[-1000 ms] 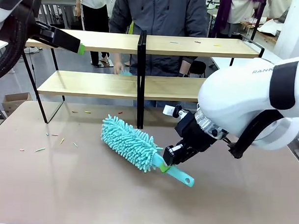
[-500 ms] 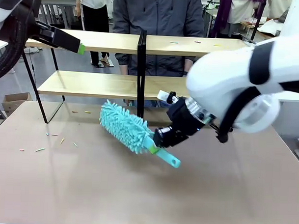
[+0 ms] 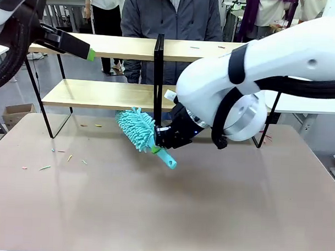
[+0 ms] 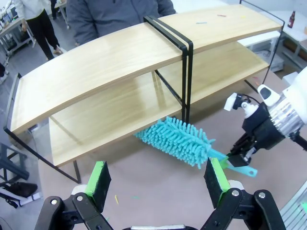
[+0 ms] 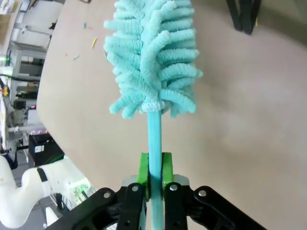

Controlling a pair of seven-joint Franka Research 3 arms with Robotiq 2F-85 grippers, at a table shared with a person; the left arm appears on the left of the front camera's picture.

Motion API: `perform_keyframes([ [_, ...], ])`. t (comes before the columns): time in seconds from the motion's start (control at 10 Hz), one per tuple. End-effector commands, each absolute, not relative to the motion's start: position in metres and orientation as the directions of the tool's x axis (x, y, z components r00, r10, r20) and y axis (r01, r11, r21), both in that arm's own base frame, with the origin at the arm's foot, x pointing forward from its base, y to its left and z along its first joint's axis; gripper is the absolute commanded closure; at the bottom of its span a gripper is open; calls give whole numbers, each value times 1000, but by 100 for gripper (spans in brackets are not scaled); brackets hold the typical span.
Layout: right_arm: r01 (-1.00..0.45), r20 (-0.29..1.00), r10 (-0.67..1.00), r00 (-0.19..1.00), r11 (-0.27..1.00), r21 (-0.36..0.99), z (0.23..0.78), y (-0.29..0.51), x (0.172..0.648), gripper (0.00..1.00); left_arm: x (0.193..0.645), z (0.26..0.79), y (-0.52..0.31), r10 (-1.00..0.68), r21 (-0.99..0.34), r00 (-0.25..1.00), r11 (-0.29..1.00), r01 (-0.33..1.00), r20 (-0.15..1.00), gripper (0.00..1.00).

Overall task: Clean the shelves.
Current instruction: Clean another randomly selected level of the Shelf with the Duster.

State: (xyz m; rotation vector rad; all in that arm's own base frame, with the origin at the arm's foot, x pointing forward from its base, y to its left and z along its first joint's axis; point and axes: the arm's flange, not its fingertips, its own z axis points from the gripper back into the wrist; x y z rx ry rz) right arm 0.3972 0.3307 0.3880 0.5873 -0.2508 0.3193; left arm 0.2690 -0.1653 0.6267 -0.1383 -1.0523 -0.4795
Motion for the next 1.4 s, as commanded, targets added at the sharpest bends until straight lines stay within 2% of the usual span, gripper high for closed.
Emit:
perform_keyframes([
  [0.0, -286, 322, 133, 937, 820, 496, 379, 353, 411, 88, 267, 623, -163, -312, 117, 397, 889, 443, 863, 0],
  [0.5, -172, 292, 40, 956, 880, 442, 343, 381, 437, 88, 267, 623, -163, -312, 117, 397, 889, 443, 863, 0],
  [1.0, -261, 254, 146, 956, 817, 514, 339, 410, 450, 88, 267, 623, -163, -312, 117, 397, 889, 443, 863, 0],
  [1.3, -303, 260, 193, 946, 808, 505, 347, 437, 456, 88, 267, 623, -163, -312, 117, 397, 889, 443, 863, 0],
])
